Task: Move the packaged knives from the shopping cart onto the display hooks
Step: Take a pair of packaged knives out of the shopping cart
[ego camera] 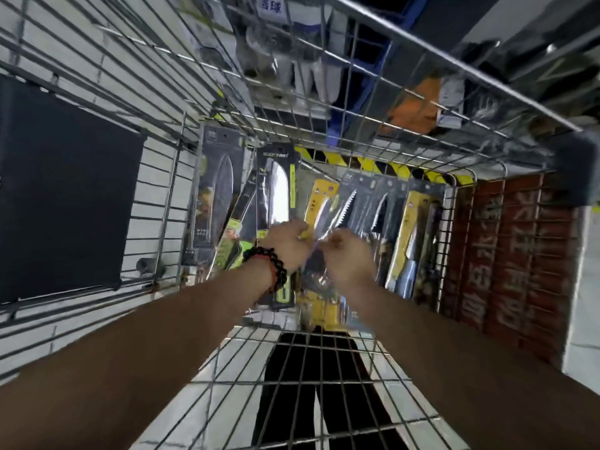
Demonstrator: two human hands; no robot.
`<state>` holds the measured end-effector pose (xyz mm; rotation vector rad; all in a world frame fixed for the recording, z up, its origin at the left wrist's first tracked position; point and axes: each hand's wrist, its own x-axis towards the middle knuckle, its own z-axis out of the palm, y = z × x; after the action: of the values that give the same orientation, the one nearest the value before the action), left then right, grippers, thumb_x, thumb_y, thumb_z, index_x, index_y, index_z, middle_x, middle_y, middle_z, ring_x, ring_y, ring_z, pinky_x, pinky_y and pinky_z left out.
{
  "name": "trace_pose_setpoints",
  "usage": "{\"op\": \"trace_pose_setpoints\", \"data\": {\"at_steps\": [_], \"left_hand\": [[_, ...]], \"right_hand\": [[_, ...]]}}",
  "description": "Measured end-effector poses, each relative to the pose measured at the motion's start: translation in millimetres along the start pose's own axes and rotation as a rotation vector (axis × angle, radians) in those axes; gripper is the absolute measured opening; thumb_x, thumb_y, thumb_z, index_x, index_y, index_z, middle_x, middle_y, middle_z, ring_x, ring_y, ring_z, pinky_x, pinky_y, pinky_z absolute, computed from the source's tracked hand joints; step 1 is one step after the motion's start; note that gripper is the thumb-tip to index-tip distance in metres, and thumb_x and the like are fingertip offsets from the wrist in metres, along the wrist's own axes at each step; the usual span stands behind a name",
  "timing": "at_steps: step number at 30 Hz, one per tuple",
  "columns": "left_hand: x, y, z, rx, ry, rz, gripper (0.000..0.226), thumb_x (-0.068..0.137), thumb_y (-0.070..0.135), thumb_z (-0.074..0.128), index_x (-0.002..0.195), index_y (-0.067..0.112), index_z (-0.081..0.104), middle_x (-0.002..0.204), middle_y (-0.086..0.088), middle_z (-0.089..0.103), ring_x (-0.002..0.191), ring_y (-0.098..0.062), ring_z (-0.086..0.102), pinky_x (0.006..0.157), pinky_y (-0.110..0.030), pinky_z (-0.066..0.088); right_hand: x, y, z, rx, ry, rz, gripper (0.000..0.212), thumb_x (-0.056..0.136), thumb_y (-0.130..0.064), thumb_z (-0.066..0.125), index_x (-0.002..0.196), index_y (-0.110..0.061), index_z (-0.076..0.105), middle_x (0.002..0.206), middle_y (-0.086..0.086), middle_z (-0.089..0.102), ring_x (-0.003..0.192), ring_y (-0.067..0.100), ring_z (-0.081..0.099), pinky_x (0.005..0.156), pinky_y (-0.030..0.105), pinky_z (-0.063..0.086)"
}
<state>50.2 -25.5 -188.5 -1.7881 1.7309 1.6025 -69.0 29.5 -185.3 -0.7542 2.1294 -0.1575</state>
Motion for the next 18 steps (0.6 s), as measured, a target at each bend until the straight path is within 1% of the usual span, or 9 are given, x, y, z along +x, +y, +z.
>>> {"op": "trace_pose_setpoints", "data": {"at_steps": [2,5,7,8,10,11,12,15,18], "left_hand": [[6,9,22,-0.044,-0.039,-0.07,0.017,0.09,0.022,0.055,0.104,0.017,0.062,0.117,-0.007,0.064,0.102,-0.025,0.06,0.087,-0.033,0.051],[15,14,45,0.032,0.037,-0.126,0.019,0.092,0.013,0.049,0.107,0.014,0.059,0.106,0.002,0.058,0.094,-0.017,0.054,0.077,-0.023,0.043],[20,13,55,0.094,0.119,-0.133,0.023,0.09,0.009,0.046,0.108,0.014,0.059,0.111,-0.004,0.059,0.098,-0.023,0.055,0.08,-0.025,0.042],[21,14,58,0.081,0.139,-0.139,0.023,0.089,0.008,0.045,0.106,0.013,0.06,0.115,-0.011,0.058,0.102,-0.028,0.056,0.085,-0.028,0.045],[22,15,64,0.065,0.149,-0.146,0.02,0.089,0.009,0.044,0.101,0.013,0.059,0.118,-0.017,0.053,0.102,-0.034,0.055,0.092,-0.034,0.047],[23,15,65,0.078,0.142,-0.142,0.019,0.09,0.008,0.043,0.101,0.012,0.058,0.118,-0.017,0.05,0.103,-0.034,0.054,0.093,-0.035,0.046],[23,13,66,0.087,0.138,-0.138,0.02,0.089,0.006,0.043,0.102,0.012,0.058,0.12,-0.017,0.047,0.104,-0.034,0.052,0.095,-0.034,0.044],[24,7,65,0.058,0.153,-0.162,0.034,0.081,-0.005,0.043,0.104,0.016,0.055,0.132,-0.013,0.037,0.115,-0.034,0.043,0.102,-0.041,0.042],[26,3,70,0.13,0.137,-0.228,0.048,0.087,0.005,0.053,0.131,0.019,0.04,0.141,-0.013,0.036,0.124,-0.036,0.041,0.103,-0.044,0.043]], "right_hand": [[5,17,-7,-0.067,-0.007,0.015,0.018,0.083,-0.037,0.049,0.092,-0.027,0.061,0.085,0.0,0.07,0.075,0.026,0.066,0.067,0.04,0.058],[4,32,-14,-0.148,-0.069,-0.013,0.019,0.084,-0.037,0.052,0.099,-0.026,0.057,0.087,0.001,0.068,0.076,0.025,0.066,0.07,0.04,0.058],[4,38,-14,-0.25,-0.112,-0.07,0.032,0.085,-0.04,0.054,0.116,-0.035,0.049,0.111,0.003,0.06,0.091,0.027,0.064,0.078,0.042,0.057],[3,39,-15,-0.357,-0.152,-0.133,0.045,0.086,-0.043,0.054,0.128,-0.04,0.039,0.126,0.006,0.049,0.104,0.03,0.059,0.083,0.044,0.055],[-2,40,-15,-0.616,-0.198,-0.303,0.065,0.087,-0.047,0.054,0.141,-0.048,0.017,0.14,0.009,0.026,0.124,0.036,0.042,0.087,0.047,0.051],[-3,41,-14,-0.712,-0.19,-0.377,0.069,0.088,-0.05,0.053,0.143,-0.047,0.013,0.143,0.008,0.02,0.128,0.037,0.035,0.088,0.047,0.049],[-3,44,-14,-0.777,-0.165,-0.428,0.068,0.088,-0.052,0.051,0.144,-0.046,0.014,0.144,0.007,0.018,0.129,0.037,0.032,0.091,0.048,0.047],[0,55,-25,-0.876,-0.062,-0.497,0.05,0.088,-0.054,0.045,0.134,-0.035,0.041,0.142,0.009,0.027,0.128,0.037,0.029,0.098,0.05,0.036],[3,71,-39,-0.932,0.062,-0.584,0.041,0.086,-0.048,0.048,0.124,-0.031,0.053,0.136,0.012,0.04,0.122,0.038,0.037,0.095,0.049,0.034]]}}
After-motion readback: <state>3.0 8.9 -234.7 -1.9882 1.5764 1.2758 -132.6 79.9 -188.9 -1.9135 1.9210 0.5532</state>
